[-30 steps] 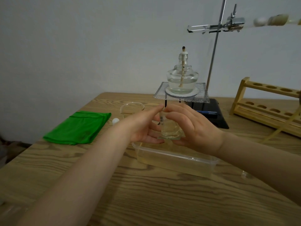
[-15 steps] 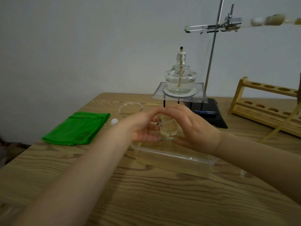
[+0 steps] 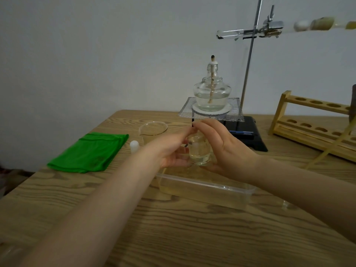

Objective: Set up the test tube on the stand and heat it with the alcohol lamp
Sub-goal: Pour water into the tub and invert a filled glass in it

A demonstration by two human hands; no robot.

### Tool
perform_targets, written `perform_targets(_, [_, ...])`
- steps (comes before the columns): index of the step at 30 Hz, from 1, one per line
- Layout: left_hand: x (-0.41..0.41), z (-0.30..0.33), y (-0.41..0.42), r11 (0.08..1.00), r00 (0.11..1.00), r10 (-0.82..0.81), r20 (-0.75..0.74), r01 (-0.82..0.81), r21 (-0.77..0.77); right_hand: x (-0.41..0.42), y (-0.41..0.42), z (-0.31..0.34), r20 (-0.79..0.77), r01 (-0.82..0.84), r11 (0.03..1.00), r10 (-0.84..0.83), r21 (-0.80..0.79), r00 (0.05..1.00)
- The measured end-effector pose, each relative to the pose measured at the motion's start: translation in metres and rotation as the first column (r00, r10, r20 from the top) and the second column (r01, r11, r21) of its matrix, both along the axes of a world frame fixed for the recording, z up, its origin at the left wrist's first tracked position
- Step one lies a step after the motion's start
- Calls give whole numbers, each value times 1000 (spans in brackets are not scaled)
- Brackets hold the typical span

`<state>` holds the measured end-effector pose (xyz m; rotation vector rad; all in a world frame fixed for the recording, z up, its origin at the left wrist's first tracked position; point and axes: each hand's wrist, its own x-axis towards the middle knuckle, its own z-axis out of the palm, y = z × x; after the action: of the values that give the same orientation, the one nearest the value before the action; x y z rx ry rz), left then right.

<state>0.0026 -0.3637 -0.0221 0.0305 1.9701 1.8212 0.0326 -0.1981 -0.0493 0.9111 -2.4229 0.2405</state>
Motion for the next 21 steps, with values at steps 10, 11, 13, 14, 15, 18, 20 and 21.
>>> perform_targets(10, [-4,0,2,1000,1000,2,-2,-2,-18,14,-7,9,259,284,951,-246,-120,934])
perform_targets(11, [-4,0,2,1000,1000,-2,-4,2,-17,15,-7,10,291,314,943,-273,-105,917])
perform_targets(13, [-4,-1,1,1000,1000,-1,-4,1,-12,17,-8,13,361,377,923,-327,-74,873])
perform_targets(14, [-4,-1,1,1000,1000,1,-5,-1,-12,17,-8,14,408,409,910,-349,-66,843])
perform_targets(15, [-4,-1,1,1000,1000,3,-5,-3,-15,16,-8,15,465,438,896,-360,-69,809])
perform_targets(18, [-3,-1,0,1000,1000,3,-2,-3,-27,11,-6,18,684,496,859,-286,-128,671])
perform_targets(20, [-3,-2,0,999,1000,0,-4,-1,-37,9,-4,23,830,549,807,-142,-218,539])
perform_targets(21, [-3,-2,1,999,1000,0,-6,0,-43,8,-4,26,881,586,761,-38,-280,471])
